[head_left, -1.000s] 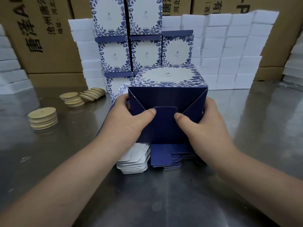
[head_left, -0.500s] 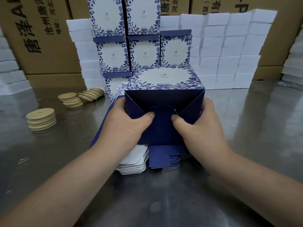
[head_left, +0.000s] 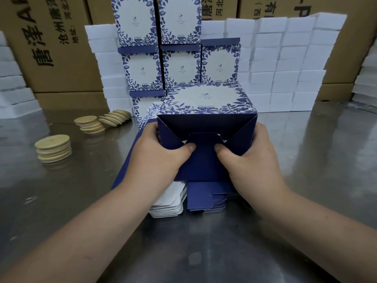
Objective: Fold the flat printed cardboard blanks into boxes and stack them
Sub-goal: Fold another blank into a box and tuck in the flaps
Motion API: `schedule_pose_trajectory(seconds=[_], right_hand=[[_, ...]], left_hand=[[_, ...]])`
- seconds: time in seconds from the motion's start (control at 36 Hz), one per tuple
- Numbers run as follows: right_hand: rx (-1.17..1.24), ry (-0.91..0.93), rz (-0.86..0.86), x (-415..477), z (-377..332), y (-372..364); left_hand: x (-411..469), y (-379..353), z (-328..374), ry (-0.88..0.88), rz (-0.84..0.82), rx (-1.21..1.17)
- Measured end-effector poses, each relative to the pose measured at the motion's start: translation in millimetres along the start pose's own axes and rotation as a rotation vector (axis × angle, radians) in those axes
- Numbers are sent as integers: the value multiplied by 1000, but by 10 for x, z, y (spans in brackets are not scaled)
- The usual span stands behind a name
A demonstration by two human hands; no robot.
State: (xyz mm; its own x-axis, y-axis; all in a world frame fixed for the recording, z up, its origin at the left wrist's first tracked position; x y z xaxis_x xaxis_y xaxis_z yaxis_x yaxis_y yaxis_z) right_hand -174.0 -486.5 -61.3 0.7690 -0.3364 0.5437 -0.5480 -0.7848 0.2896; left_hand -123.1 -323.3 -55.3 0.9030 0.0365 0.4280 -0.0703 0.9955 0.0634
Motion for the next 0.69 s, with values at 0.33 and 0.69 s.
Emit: schedule_pose_trajectory(seconds=[0.33, 0.69], right_hand=[[-8, -8, 8, 9, 23, -12], [-18, -11, 13, 10, 10, -10]], left_hand=[[5, 17, -15, -39, 33, 32], [-3, 20, -24, -64, 30, 21]])
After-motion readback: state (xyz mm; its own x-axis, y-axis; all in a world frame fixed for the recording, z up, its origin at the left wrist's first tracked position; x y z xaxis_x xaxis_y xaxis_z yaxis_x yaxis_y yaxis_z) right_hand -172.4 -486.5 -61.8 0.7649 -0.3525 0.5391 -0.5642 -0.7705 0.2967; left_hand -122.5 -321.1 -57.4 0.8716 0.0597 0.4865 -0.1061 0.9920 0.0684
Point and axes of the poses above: each hand's wrist, its own x-axis towards the middle knuckle, its own y-axis out of the back of the hand, z = x × y, the point moved 4 cm from there along x, towards the middle knuckle, and after that the axes turned 11 degrees about -x, right-handed, at the moved point
